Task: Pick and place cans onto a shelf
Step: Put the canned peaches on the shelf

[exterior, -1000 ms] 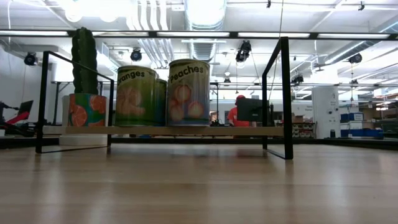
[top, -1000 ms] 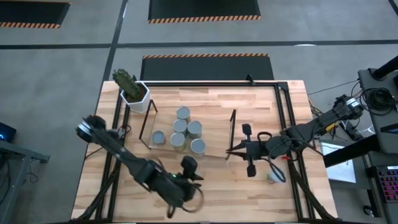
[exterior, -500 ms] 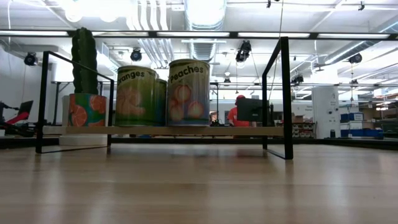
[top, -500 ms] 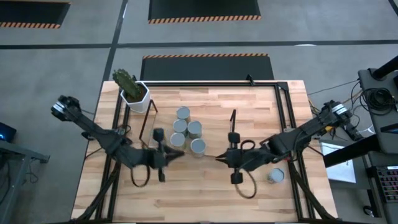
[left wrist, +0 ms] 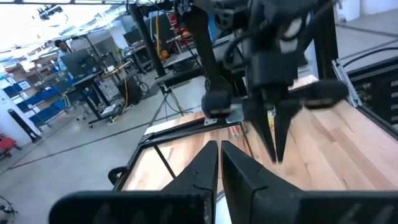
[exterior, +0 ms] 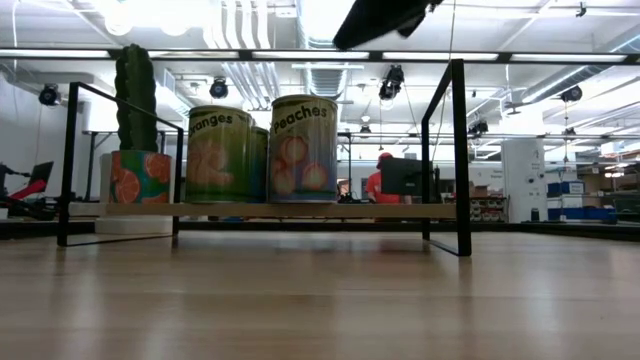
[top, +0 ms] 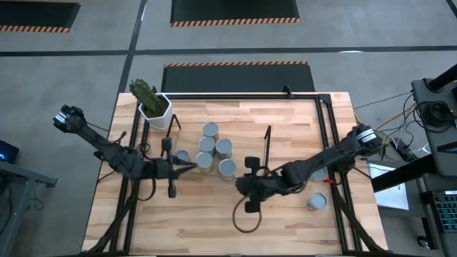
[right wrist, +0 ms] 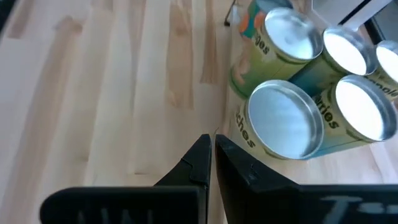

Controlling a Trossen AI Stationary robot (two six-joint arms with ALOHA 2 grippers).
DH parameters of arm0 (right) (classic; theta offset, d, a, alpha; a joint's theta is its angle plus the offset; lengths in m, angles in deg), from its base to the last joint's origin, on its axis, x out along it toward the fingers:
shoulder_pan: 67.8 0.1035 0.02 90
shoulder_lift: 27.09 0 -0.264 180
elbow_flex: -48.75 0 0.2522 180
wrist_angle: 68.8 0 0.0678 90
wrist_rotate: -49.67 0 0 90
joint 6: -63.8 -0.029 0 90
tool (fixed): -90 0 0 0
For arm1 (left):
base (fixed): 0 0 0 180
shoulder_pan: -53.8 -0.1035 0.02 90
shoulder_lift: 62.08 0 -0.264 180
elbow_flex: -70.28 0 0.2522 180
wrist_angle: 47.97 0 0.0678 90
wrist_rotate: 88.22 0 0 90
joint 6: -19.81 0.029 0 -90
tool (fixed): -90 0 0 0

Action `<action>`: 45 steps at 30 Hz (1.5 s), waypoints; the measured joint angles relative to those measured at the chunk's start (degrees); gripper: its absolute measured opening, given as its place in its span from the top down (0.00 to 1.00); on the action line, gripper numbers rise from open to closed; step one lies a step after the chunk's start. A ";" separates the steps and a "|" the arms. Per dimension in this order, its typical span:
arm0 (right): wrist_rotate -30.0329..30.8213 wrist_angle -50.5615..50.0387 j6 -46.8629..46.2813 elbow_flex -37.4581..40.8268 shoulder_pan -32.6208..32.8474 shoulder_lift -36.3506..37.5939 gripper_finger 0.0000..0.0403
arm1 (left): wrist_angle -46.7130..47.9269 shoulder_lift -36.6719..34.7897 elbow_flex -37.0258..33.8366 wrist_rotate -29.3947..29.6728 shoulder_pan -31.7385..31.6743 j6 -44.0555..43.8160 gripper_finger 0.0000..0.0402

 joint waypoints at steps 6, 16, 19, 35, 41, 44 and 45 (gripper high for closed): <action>-4.03 0.05 -0.10 -0.69 -2.48 -3.14 0.97 | -0.13 -0.44 -0.14 -0.13 0.00 -0.04 1.00; -4.36 0.10 0.68 -0.67 -4.63 -4.96 0.97 | -0.03 0.17 0.19 -0.17 0.00 -0.04 1.00; -4.35 0.12 0.86 -0.67 -4.99 -4.96 0.97 | -0.04 0.17 0.19 -0.17 0.00 -0.04 1.00; -3.24 -1.96 3.42 -0.12 -7.34 -4.33 0.97 | -0.04 0.17 0.25 -0.20 0.00 -0.04 1.00; -1.93 -4.30 3.39 -0.27 -7.97 -4.33 0.97 | -0.04 0.17 0.25 -0.20 0.00 -0.04 1.00; -1.93 -4.69 3.42 -0.30 -7.99 -4.33 0.97 | -0.04 0.17 0.25 -0.20 0.00 -0.04 1.00; -1.93 -5.25 3.42 -0.33 -8.00 -4.33 0.97 | -0.04 0.17 0.25 -0.20 0.00 -0.04 1.00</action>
